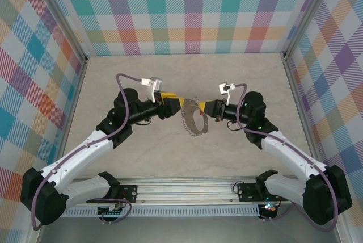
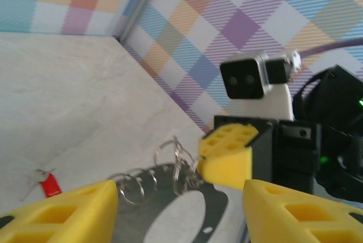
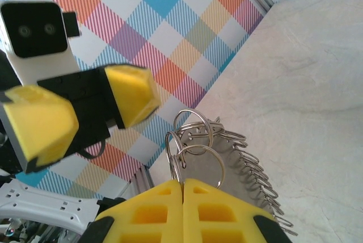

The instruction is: Put the keys on the keyring

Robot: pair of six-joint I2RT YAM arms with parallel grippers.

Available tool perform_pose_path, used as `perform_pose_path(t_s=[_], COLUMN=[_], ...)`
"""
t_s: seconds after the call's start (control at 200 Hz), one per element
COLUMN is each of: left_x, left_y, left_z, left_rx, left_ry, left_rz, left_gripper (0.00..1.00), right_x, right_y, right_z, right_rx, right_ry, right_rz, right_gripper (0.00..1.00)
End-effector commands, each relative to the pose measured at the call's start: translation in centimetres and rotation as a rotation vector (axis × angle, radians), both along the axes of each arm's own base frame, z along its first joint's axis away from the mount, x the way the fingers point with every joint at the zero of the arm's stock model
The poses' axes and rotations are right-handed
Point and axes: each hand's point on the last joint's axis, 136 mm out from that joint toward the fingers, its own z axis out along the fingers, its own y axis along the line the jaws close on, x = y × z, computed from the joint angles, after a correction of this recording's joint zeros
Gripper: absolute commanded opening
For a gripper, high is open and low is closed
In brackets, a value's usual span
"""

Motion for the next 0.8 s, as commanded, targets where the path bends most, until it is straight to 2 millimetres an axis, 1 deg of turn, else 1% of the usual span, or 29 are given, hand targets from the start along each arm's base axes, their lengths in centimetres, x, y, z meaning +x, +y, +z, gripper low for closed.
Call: perform_pose_path(t_s=[0.0,0.095,0.285,0.455,0.795], left_x=[-2.4,-2.7,-2.0,-1.1,0.0], left_y=[-1.4,-2.1,-3.1,-3.5,-4.3], left_z=[1.8,1.4,0.3,-0.8,-1.2], left_rx=[-0.059,-0.043,-0.014,0.017,0.036], left_ry=[-0.049,-0.053,-0.029,-0.018,-0.016], left_rz=[-0.126,-0.143,-0.142,-0.123,-0.115], left_gripper=[0.56,0.54,0.47,0.46,0.44], right_x=[0.5,0.9,1.5,1.4,1.1], right_y=[0.5,0.7,1.2,1.2,1.3], right_z=[1.7,1.3,0.8,0.8,0.9], right_rx=[0.013,-0.001,-0.013,-0.015,-0.011], right_ry=[-0.013,0.013,0.049,0.053,0.054], right_rz=[-0.013,-0.031,-0.048,-0.049,-0.039], right_gripper=[0.0,0.0,0.0,0.0,0.0])
